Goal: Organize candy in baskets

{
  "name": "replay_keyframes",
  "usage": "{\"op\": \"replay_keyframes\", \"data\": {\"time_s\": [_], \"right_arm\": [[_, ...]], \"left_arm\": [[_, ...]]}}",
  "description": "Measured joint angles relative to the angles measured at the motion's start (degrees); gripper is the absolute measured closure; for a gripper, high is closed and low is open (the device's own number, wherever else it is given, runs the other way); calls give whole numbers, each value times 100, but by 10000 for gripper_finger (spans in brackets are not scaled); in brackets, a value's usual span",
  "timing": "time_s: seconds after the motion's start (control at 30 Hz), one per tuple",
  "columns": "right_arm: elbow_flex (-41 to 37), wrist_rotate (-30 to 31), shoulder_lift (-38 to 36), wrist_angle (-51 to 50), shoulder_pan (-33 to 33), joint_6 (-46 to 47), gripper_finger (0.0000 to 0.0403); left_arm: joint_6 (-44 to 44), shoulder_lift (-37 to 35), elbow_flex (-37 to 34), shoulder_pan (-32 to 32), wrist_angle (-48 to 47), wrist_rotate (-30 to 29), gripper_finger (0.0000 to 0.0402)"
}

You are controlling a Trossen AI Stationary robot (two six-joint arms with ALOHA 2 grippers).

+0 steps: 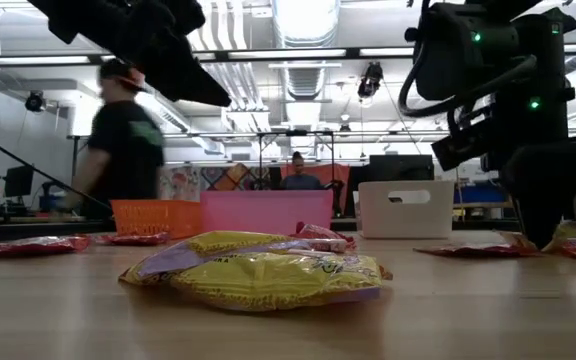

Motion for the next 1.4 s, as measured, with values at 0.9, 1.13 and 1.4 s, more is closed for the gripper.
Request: {"op": "replay_keyframes", "data": {"time_s": [0.9, 1.13, 1.4], "right_arm": [[-2243, 537, -2858, 6806, 30, -2152, 394], [-2312, 1689, -2691, 6288, -4, -1512, 394], [-893, 1765, -2437, 1233, 11, 2344, 394]], "left_arm": [[305, 872, -2, -75, 2457, 2078, 309], [136, 1040, -2, -76, 2416, 2030, 309], [-163, 1041, -2, -76, 2376, 1619, 309]]}}
